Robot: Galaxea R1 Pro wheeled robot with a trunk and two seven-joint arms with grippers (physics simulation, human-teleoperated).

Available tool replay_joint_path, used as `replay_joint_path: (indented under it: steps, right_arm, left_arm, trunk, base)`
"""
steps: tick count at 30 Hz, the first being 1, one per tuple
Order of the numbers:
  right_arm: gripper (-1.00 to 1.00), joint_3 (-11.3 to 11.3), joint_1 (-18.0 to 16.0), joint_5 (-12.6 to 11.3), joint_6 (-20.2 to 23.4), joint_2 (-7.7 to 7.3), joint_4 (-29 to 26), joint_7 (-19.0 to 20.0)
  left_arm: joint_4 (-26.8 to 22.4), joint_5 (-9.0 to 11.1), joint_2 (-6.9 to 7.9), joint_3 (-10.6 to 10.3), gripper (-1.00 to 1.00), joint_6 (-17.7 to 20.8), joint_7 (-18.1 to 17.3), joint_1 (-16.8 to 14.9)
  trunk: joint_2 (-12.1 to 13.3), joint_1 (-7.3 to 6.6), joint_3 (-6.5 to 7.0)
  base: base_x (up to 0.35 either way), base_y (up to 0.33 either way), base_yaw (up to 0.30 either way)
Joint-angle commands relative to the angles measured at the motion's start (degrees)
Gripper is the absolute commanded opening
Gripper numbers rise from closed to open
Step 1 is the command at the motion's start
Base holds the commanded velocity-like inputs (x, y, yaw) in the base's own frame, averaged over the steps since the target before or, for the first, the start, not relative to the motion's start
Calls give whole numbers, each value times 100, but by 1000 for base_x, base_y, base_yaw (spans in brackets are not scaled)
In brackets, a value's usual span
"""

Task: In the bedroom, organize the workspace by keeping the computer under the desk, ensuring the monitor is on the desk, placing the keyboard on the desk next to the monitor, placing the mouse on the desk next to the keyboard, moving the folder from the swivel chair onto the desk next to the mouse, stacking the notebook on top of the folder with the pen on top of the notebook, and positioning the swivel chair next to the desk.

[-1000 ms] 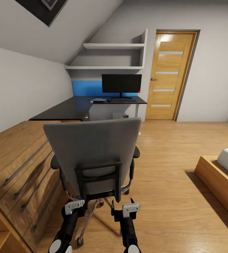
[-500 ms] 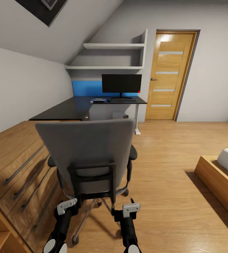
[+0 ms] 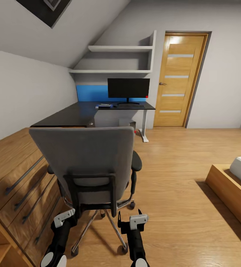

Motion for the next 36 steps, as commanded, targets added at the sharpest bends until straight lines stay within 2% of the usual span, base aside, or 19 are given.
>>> replay_joint_path:
  steps: [1, 17, 20, 27, 36]
  right_arm:
    - [100, 28, -8, -54, -33, -3, 3, -25]
    - [100, 28, -8, -46, -31, -2, 3, -23]
    - [100, 34, -9, -38, -28, -2, 5, -11]
    - [100, 78, -9, -20, -20, -1, 8, 21]
    - [100, 225, -8, 64, -5, 6, 3, 154]
  left_arm:
    - [1, 26, 3, -18, 100, -23, 35, -3]
    - [1, 16, -18, -81, 100, -15, -2, -3]
    - [4, 13, -21, -195, 100, -15, -5, -3]
    - [9, 12, -18, -600, 100, -2, 16, -3]
    - [126, 4, -16, -756, 100, -2, 30, -3]
  trunk:
    - [-2, -1, -5]
    - [-2, -1, -5]
    - [-2, -1, -5]
    - [-2, -1, -5]
    - [-2, -1, -5]
  base:
    - [0, 0, 0]
    - [0, 0, 0]
    - [0, 0, 0]
    - [0, 0, 0]
    - [0, 0, 0]
